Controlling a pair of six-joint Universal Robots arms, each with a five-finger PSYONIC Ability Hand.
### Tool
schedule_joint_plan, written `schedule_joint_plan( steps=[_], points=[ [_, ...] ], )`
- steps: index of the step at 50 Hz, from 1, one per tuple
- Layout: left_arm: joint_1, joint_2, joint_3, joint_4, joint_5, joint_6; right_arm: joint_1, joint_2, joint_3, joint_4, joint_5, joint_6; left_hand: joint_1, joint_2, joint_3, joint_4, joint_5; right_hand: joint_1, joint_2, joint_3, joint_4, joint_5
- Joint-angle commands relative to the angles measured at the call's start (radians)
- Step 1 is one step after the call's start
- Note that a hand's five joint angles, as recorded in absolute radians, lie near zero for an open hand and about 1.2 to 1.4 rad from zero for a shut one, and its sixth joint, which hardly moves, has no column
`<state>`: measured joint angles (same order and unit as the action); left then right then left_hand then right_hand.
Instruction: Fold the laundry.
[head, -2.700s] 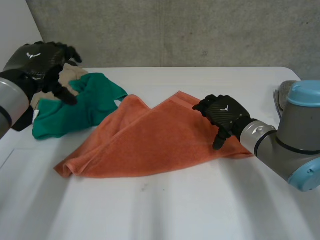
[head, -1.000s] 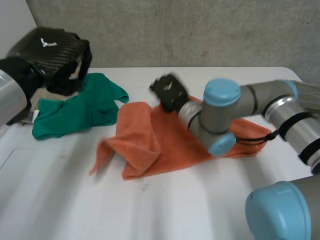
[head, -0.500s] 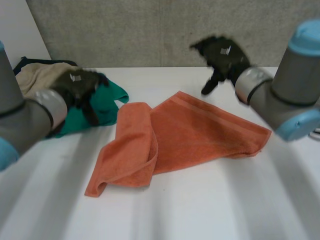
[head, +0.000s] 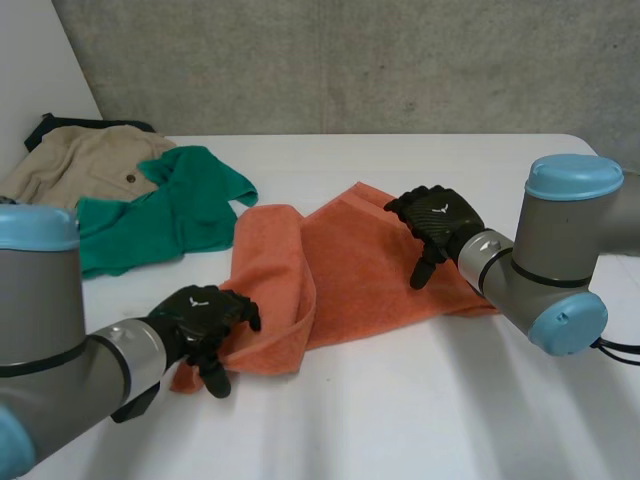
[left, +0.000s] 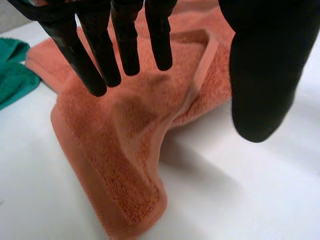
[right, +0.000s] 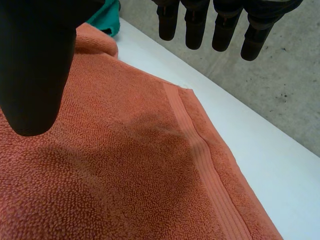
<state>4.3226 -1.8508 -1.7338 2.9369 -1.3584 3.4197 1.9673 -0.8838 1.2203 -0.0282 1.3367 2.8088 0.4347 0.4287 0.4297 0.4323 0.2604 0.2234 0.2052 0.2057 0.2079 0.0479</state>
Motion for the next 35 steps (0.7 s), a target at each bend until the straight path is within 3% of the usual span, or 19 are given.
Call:
schedule_joint_plan(
  steps=[1,3,4,11,13,21,29,32,35],
  points=[
    [-0.015,-0.088,0.056,0.050,-0.045,0.026,0.002,-0.007,-0.004,0.001,-0.001,-0.006,0.546,0.552,0.551,0.549,0.546,-0.049,-0.031,-0.031,-0.033,-0.048],
    [-0.017,-0.093,0.066,0.057,-0.044,0.027,0.004,-0.007,-0.007,-0.001,0.001,-0.009,0.922,0.928,0.927,0.924,0.921,-0.049,-0.031,-0.031,-0.033,-0.048],
    [-0.018,-0.091,0.075,0.067,-0.042,0.030,0.005,-0.007,-0.010,-0.004,-0.001,-0.012,0.961,0.967,0.966,0.964,0.961,-0.049,-0.031,-0.031,-0.033,-0.048],
    [-0.017,-0.052,0.111,0.028,-0.033,0.039,0.022,0.020,-0.083,-0.012,-0.025,-0.020,0.962,0.968,0.967,0.964,0.961,-0.049,-0.031,-0.031,-0.033,-0.048],
    [-0.014,0.031,0.114,-0.010,-0.027,0.058,0.034,0.049,-0.140,-0.013,-0.060,-0.028,0.962,0.968,0.967,0.964,0.961,-0.049,-0.031,-0.031,-0.033,-0.048],
    [0.008,0.336,0.123,-0.166,-0.022,0.171,0.073,0.219,-0.378,0.034,-0.319,-0.129,0.962,0.968,0.967,0.964,0.961,-0.049,-0.031,-0.031,-0.033,-0.048],
    [0.011,0.539,0.129,-0.237,-0.016,0.199,0.151,0.414,-0.652,0.123,-0.291,-0.147,0.962,0.968,0.967,0.964,0.961,-0.049,-0.031,-0.031,-0.033,-0.048],
    [0.014,0.581,0.123,-0.229,-0.008,0.200,0.191,0.471,-0.722,0.145,-0.283,-0.144,0.962,0.968,0.967,0.964,0.961,0.033,0.051,0.051,0.049,0.034],
    [0.020,0.591,0.120,-0.220,-0.005,0.202,0.220,0.514,-0.758,0.140,-0.281,-0.140,0.962,0.968,0.967,0.964,0.961,0.288,0.306,0.305,0.303,0.289]
  ],
)
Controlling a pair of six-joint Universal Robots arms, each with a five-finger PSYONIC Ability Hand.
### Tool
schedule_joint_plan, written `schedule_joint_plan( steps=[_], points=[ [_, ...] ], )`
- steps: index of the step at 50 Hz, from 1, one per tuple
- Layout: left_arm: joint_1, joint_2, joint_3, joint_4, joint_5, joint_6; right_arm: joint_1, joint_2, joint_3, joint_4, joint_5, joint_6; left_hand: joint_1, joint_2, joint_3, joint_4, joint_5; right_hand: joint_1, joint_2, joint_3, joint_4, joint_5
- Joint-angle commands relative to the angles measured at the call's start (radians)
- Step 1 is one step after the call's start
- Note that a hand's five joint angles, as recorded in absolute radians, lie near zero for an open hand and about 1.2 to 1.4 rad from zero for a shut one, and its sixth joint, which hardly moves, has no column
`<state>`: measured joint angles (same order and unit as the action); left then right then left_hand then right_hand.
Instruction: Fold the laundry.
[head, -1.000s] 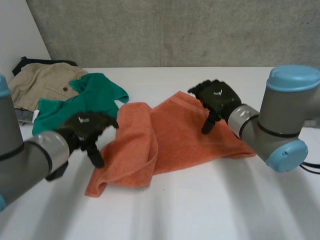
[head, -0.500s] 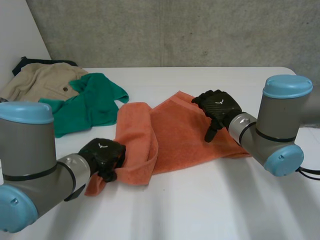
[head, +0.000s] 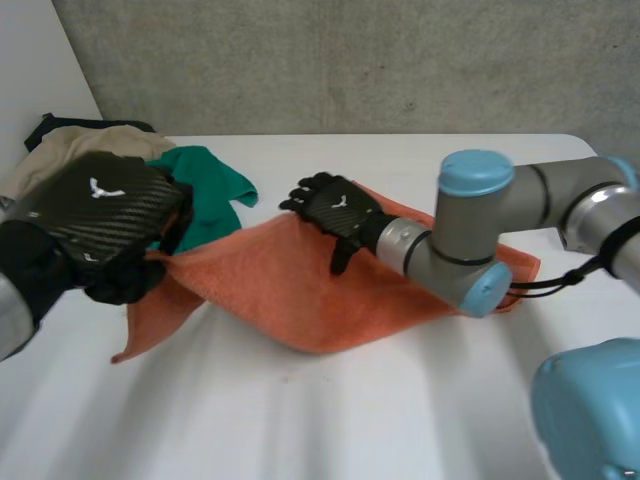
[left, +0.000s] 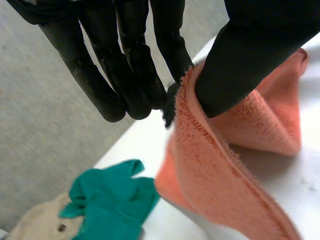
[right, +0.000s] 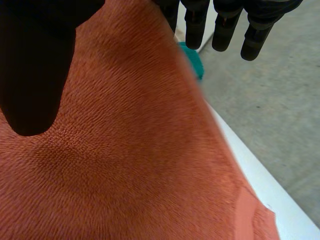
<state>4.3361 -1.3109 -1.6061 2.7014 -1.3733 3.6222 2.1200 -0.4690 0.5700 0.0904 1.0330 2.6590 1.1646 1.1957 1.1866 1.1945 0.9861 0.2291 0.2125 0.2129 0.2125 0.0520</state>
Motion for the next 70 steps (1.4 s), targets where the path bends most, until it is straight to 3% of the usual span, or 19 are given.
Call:
schedule_joint_plan(
  steps=[1,4,5,9,10,14,17,24,32,39,45,48,50,51,55,63,70],
  points=[
    [0.011,0.052,-0.008,0.017,0.010,0.000,0.074,0.110,-0.116,0.017,0.024,0.013,0.232,0.201,0.210,0.202,0.236,0.391,0.407,0.407,0.407,0.393],
    [0.037,0.045,-0.006,0.031,0.010,0.000,0.087,0.142,-0.147,-0.020,0.038,0.018,0.232,0.201,0.210,0.202,0.236,1.062,1.078,1.078,1.078,1.064],
    [0.048,0.041,-0.006,0.038,0.010,0.001,0.089,0.147,-0.157,-0.037,0.053,0.016,0.232,0.201,0.210,0.202,0.236,1.166,1.183,1.182,1.183,1.169],
    [0.114,0.006,-0.003,0.095,0.020,0.013,0.066,0.141,-0.223,-0.147,0.261,0.016,0.232,0.201,0.210,0.202,0.236,1.167,1.184,1.183,1.184,1.170],
    [0.141,-0.019,0.002,0.127,0.031,0.022,0.043,0.119,-0.248,-0.194,0.350,0.019,0.232,0.201,0.210,0.202,0.236,1.167,1.184,1.183,1.184,1.170],
    [0.203,-0.140,0.061,0.225,0.043,0.055,-0.020,0.025,-0.280,-0.286,0.432,0.028,0.232,0.201,0.210,0.202,0.236,1.167,1.184,1.183,1.184,1.170],
    [0.204,-0.215,0.145,0.291,0.034,0.067,-0.061,-0.054,-0.272,-0.316,0.440,0.030,0.232,0.201,0.210,0.202,0.236,1.167,1.184,1.183,1.184,1.170],
    [0.132,-0.378,0.428,0.449,-0.121,0.001,-0.153,-0.302,-0.112,-0.324,0.420,0.067,0.232,0.201,0.210,0.202,0.236,1.167,1.184,1.183,1.184,1.170],
    [0.054,-0.519,0.486,0.506,-0.196,-0.056,-0.179,-0.535,0.359,-0.264,0.227,0.113,0.232,0.201,0.210,0.202,0.236,1.167,1.184,1.183,1.184,1.170],
    [0.054,-0.631,0.324,0.491,-0.182,-0.051,-0.189,-0.513,0.621,-0.287,0.182,0.095,0.232,0.201,0.210,0.202,0.236,1.167,1.184,1.183,1.184,1.170],
    [0.056,-0.676,0.213,0.499,-0.153,-0.043,-0.198,-0.405,0.676,-0.270,0.185,0.053,0.232,0.201,0.210,0.202,0.236,1.167,1.183,1.183,1.183,1.169],
    [0.062,-0.679,0.173,0.500,-0.133,-0.034,-0.201,-0.387,0.671,-0.218,0.199,0.051,0.232,0.201,0.210,0.202,0.236,0.989,1.005,1.005,1.005,0.991],
    [0.065,-0.676,0.160,0.502,-0.127,-0.033,-0.204,-0.395,0.671,-0.184,0.213,0.064,0.232,0.201,0.210,0.202,0.236,0.702,0.718,0.718,0.718,0.704],
    [0.066,-0.669,0.149,0.500,-0.121,-0.030,-0.207,-0.411,0.668,-0.149,0.232,0.082,0.232,0.201,0.210,0.202,0.236,0.441,0.458,0.457,0.458,0.444],
    [0.065,-0.643,0.135,0.500,-0.116,-0.034,-0.212,-0.477,0.683,-0.088,0.284,0.180,0.232,0.201,0.210,0.202,0.236,0.070,0.087,0.086,0.087,0.073],
    [0.069,-0.582,0.127,0.500,-0.116,-0.037,-0.233,-0.612,0.783,-0.018,0.386,0.461,0.232,0.201,0.210,0.202,0.236,-0.055,-0.038,-0.038,-0.038,-0.052],
    [0.094,-0.534,0.140,0.502,-0.116,-0.037,-0.275,-0.672,0.832,0.035,0.404,0.643,0.232,0.201,0.210,0.202,0.236,-0.026,-0.009,-0.009,-0.009,-0.023]
  ],
)
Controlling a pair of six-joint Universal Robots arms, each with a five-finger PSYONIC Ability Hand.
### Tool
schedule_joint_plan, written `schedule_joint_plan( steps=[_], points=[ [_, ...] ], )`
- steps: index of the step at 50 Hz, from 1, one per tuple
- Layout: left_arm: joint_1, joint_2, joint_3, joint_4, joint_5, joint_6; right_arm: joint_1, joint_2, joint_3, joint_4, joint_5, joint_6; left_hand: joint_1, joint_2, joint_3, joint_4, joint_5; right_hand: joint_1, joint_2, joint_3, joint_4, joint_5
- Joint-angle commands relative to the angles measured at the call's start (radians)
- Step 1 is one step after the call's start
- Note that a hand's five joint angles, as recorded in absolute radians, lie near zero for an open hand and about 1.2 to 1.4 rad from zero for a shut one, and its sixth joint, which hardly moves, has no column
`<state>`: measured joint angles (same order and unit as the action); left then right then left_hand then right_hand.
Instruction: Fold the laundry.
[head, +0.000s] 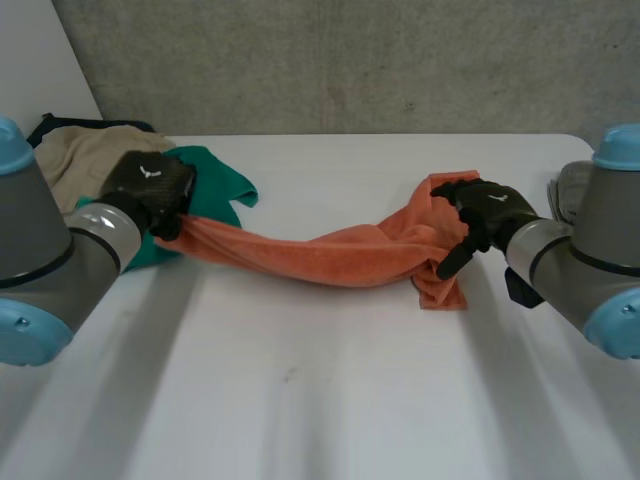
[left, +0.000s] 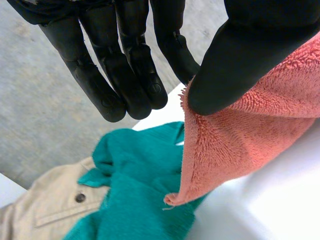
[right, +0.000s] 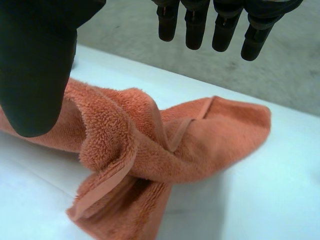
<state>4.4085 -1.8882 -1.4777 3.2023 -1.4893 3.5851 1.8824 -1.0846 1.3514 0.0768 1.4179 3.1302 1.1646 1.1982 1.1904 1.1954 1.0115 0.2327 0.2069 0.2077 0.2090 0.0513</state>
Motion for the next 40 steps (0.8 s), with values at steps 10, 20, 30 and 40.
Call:
schedule_joint_plan(
  steps=[10,20,30,40],
  points=[
    [0.043,0.116,0.007,-0.013,0.044,-0.011,-0.106,-0.092,0.163,0.204,-0.014,0.232,0.232,0.198,0.206,0.201,0.210,0.420,0.446,0.445,0.444,0.427],
    [0.038,0.138,0.007,-0.019,0.055,-0.042,0.027,0.003,0.180,0.052,0.039,0.229,0.232,0.198,0.206,0.201,0.210,0.423,0.449,0.448,0.447,0.430],
    [0.049,0.162,0.010,-0.036,0.064,-0.052,0.147,0.112,0.072,0.026,0.176,0.226,0.232,0.198,0.206,0.201,0.210,0.400,0.426,0.425,0.424,0.407],
    [0.040,0.199,0.007,-0.041,0.075,-0.074,0.202,0.207,-0.067,0.040,0.214,0.261,0.232,0.198,0.206,0.201,0.210,0.397,0.423,0.422,0.421,0.404]
  ],
)
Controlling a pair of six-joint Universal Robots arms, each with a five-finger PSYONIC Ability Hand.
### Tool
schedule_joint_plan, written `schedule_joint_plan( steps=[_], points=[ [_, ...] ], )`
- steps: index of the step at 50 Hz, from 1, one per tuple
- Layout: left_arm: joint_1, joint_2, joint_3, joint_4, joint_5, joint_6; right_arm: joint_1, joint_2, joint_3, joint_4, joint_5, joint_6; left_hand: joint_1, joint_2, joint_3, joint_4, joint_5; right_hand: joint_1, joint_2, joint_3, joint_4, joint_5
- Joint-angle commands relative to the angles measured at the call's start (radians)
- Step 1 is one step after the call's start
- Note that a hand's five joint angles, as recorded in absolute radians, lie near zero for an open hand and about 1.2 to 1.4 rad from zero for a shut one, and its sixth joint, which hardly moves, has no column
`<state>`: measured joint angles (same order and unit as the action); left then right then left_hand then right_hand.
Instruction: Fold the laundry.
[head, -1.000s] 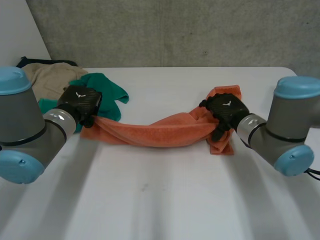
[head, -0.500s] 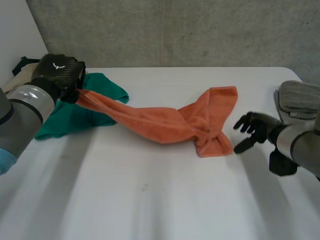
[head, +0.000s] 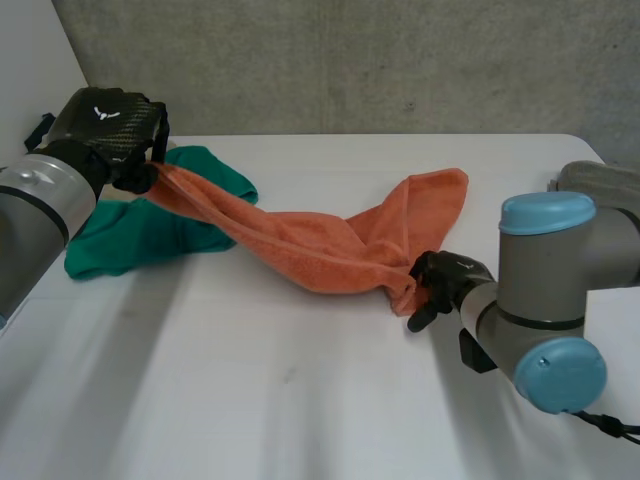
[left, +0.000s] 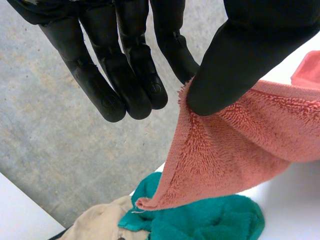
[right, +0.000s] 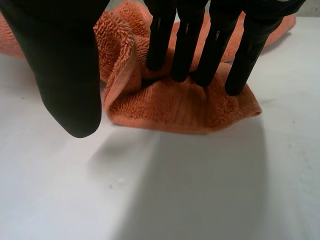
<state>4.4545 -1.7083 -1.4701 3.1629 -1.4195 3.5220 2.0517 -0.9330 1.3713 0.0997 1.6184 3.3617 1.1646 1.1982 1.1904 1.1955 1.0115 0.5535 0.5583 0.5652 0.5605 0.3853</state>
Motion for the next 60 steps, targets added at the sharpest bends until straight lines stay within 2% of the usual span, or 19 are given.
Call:
schedule_joint_plan(
  steps=[1,9,10,11,14,20,23,25,27,28,30,34,37,43,50,54,58,60],
  points=[
    [-0.006,0.019,-0.001,-0.001,0.005,-0.011,0.039,0.060,-0.098,0.021,0.014,0.036,0.232,0.198,0.206,0.201,0.210,0.076,0.071,0.064,0.069,0.070],
    [-0.003,0.019,0.004,0.002,0.002,-0.011,0.085,0.114,-0.187,0.049,0.026,0.056,0.232,0.198,0.206,0.201,0.210,0.117,0.112,0.105,0.110,0.111],
    [-0.003,0.021,0.004,0.002,0.004,-0.011,0.090,0.120,-0.195,0.049,0.031,0.056,0.232,0.198,0.206,0.201,0.210,0.167,0.162,0.155,0.160,0.160],
    [-0.003,0.019,0.004,0.002,0.001,-0.011,0.094,0.135,-0.211,0.045,0.041,0.053,0.232,0.198,0.206,0.201,0.210,0.397,0.392,0.385,0.390,0.390],
    [-0.001,0.019,0.004,0.002,0.001,-0.011,0.094,0.151,-0.232,0.038,0.069,0.044,0.232,0.198,0.206,0.201,0.210,0.841,0.837,0.830,0.834,0.835],
    [0.028,0.044,0.014,-0.001,-0.002,-0.018,0.036,0.096,-0.222,0.028,0.127,-0.022,0.232,0.198,0.206,0.201,0.210,0.843,0.838,0.831,0.836,0.836],
    [0.051,0.091,0.025,-0.003,0.001,-0.028,-0.016,-0.015,-0.181,0.005,0.083,-0.138,0.232,0.198,0.206,0.201,0.210,0.843,0.838,0.831,0.836,0.836],
    [0.083,0.153,0.040,-0.001,0.004,-0.034,-0.086,-0.172,-0.149,0.035,-0.027,-0.359,0.232,0.198,0.206,0.201,0.210,0.843,0.838,0.831,0.836,0.836],
    [0.095,0.183,0.057,-0.003,0.008,-0.035,-0.122,-0.255,-0.141,0.061,-0.092,-0.483,0.232,0.198,0.206,0.201,0.210,0.843,0.838,0.831,0.836,0.836],
    [0.106,0.214,0.074,-0.003,0.014,-0.038,-0.158,-0.347,-0.143,0.099,-0.151,-0.602,0.232,0.198,0.206,0.201,0.210,0.843,0.838,0.831,0.836,0.836],
    [0.114,0.260,0.106,-0.006,0.027,-0.043,-0.185,-0.438,-0.167,0.158,-0.201,-0.715,0.232,0.198,0.206,0.201,0.210,0.843,0.838,0.831,0.836,0.836],
    [0.112,0.311,0.181,-0.033,0.045,-0.048,-0.205,-0.512,-0.279,0.267,-0.201,-0.754,0.232,0.198,0.206,0.201,0.210,0.843,0.838,0.831,0.836,0.836],
    [0.103,0.317,0.244,-0.090,0.053,-0.043,-0.232,-0.523,-0.383,0.395,-0.235,-0.752,0.232,0.198,0.206,0.201,0.210,0.843,0.838,0.831,0.836,0.836],
    [0.057,0.141,0.336,-0.233,0.056,-0.018,-0.260,-0.442,-0.445,0.521,-0.307,-0.762,0.232,0.198,0.206,0.201,0.210,0.843,0.838,0.831,0.836,0.836],
    [0.046,-0.103,0.363,-0.256,0.048,0.063,-0.263,-0.305,-0.437,0.512,-0.307,-0.772,0.232,0.198,0.206,0.201,0.210,0.843,0.838,0.831,0.836,0.836],
    [0.045,-0.275,0.425,-0.209,0.048,0.106,-0.255,-0.196,-0.451,0.451,-0.298,-0.769,0.232,0.198,0.206,0.201,0.210,0.843,0.838,0.831,0.836,0.836],
    [0.049,-0.416,0.546,-0.130,0.045,0.106,-0.243,-0.097,-0.511,0.322,-0.293,-0.746,0.232,0.198,0.206,0.201,0.210,0.843,0.838,0.831,0.836,0.836],
    [0.048,-0.465,0.637,-0.075,0.044,0.089,-0.239,-0.057,-0.570,0.207,-0.278,-0.703,0.232,0.198,0.206,0.201,0.210,0.843,0.838,0.831,0.836,0.836]
  ],
)
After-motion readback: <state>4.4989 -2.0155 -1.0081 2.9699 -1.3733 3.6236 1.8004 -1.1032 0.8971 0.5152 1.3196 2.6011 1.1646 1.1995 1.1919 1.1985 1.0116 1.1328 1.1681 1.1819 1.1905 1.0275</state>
